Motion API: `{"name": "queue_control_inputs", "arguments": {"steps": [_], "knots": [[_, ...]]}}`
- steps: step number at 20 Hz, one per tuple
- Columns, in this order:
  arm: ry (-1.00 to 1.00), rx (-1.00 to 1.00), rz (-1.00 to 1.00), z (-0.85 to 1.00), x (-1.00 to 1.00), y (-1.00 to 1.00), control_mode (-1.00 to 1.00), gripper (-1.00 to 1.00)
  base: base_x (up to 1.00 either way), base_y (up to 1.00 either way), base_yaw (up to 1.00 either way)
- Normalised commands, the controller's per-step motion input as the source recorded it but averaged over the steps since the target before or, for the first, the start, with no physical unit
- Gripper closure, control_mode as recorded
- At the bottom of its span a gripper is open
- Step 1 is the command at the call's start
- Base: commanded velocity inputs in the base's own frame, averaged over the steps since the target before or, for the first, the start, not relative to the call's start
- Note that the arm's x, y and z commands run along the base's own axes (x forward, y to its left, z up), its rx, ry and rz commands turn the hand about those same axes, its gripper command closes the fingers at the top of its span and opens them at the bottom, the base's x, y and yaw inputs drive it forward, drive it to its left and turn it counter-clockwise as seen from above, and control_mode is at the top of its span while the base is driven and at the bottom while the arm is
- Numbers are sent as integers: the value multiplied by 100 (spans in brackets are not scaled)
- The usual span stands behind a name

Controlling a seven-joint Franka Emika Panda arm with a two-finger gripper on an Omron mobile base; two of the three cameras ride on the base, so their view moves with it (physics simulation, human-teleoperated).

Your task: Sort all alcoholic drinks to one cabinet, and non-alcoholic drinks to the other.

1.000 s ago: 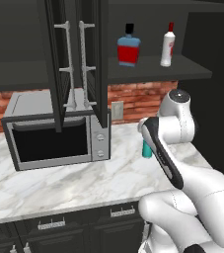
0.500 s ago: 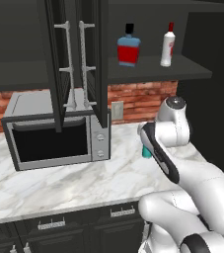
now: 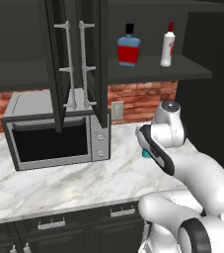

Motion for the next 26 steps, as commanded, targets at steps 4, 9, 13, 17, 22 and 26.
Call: {"name": "queue_control_inputs", "arguments": {"steps": [4,9,13,17,22,26], "knots": [[2,0,-1,-15,20,-8,-100,-100,0,0,0],[4,0,0,-17,24,-5,-100,-100,0,0,0],[1,0,0,-19,21,0,-100,-100,0,0,0],[0,0,0,-15,18,0,-100,-100,0,0,0],[0,0,0,-9,13,-8,-100,-100,0,0,0],[0,0,0,-10,10,-9,-100,-100,0,0,0]]}}
